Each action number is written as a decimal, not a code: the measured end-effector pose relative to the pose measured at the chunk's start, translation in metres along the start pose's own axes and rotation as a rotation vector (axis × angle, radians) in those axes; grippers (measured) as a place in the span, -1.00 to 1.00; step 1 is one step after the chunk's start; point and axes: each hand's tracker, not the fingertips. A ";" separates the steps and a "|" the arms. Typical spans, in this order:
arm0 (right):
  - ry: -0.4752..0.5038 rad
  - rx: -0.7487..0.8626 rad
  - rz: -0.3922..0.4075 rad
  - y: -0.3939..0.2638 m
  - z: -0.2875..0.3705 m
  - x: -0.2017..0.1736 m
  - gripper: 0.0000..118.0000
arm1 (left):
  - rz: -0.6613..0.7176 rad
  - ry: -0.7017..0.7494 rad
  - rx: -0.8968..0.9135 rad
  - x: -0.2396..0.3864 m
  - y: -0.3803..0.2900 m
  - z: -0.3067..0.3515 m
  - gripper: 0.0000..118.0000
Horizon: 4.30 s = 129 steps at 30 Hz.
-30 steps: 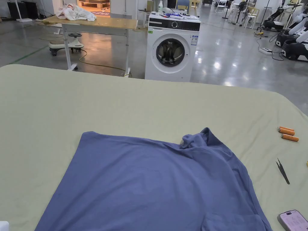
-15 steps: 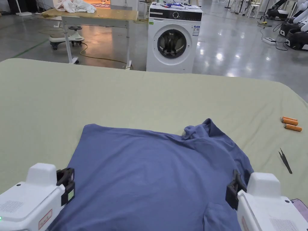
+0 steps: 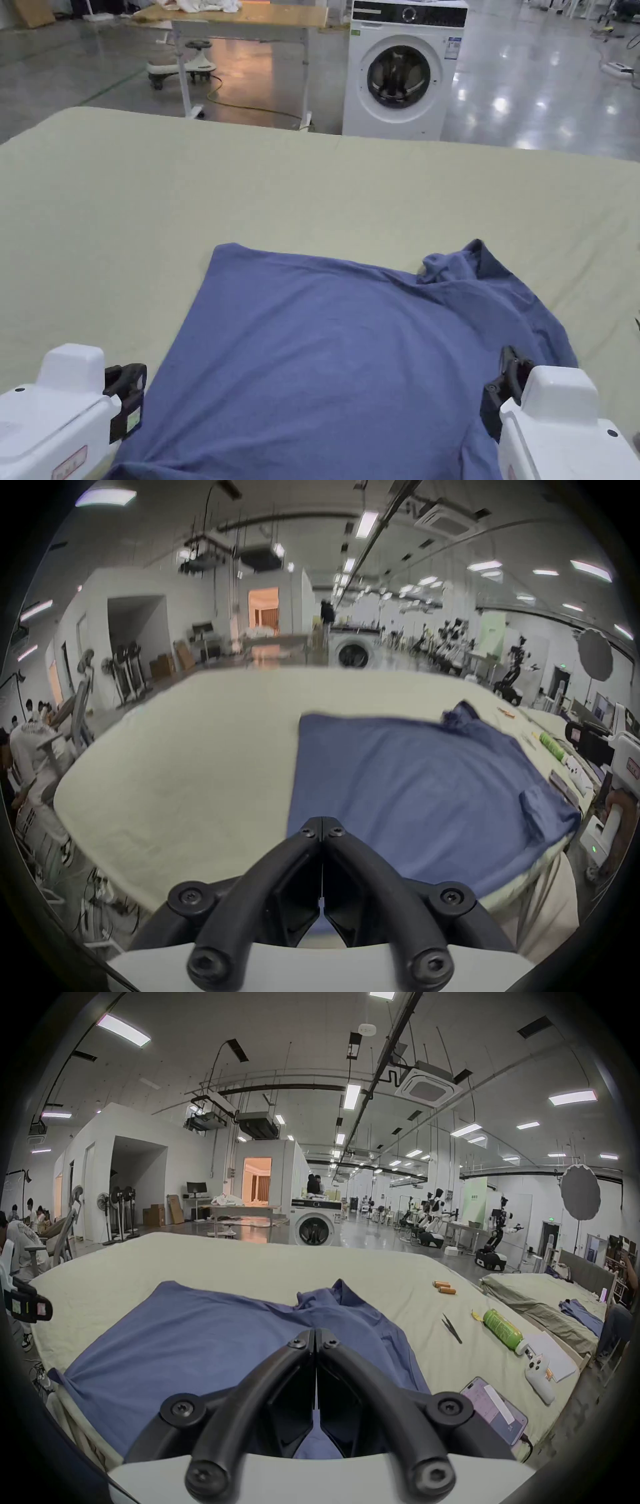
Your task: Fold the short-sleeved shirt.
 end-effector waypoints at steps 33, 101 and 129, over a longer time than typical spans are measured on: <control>-0.089 -0.213 -0.036 -0.038 0.026 0.079 -1.00 | 0.068 -0.059 -0.419 -0.019 -0.048 -0.064 -0.98; -0.050 -0.483 -0.064 -0.009 -0.178 0.126 0.03 | -0.080 -0.073 -0.156 0.002 0.085 -0.192 -0.19; -0.019 -0.074 -0.053 -0.007 -0.040 0.039 -1.00 | 0.115 -0.077 -0.028 -0.032 0.035 -0.096 -1.00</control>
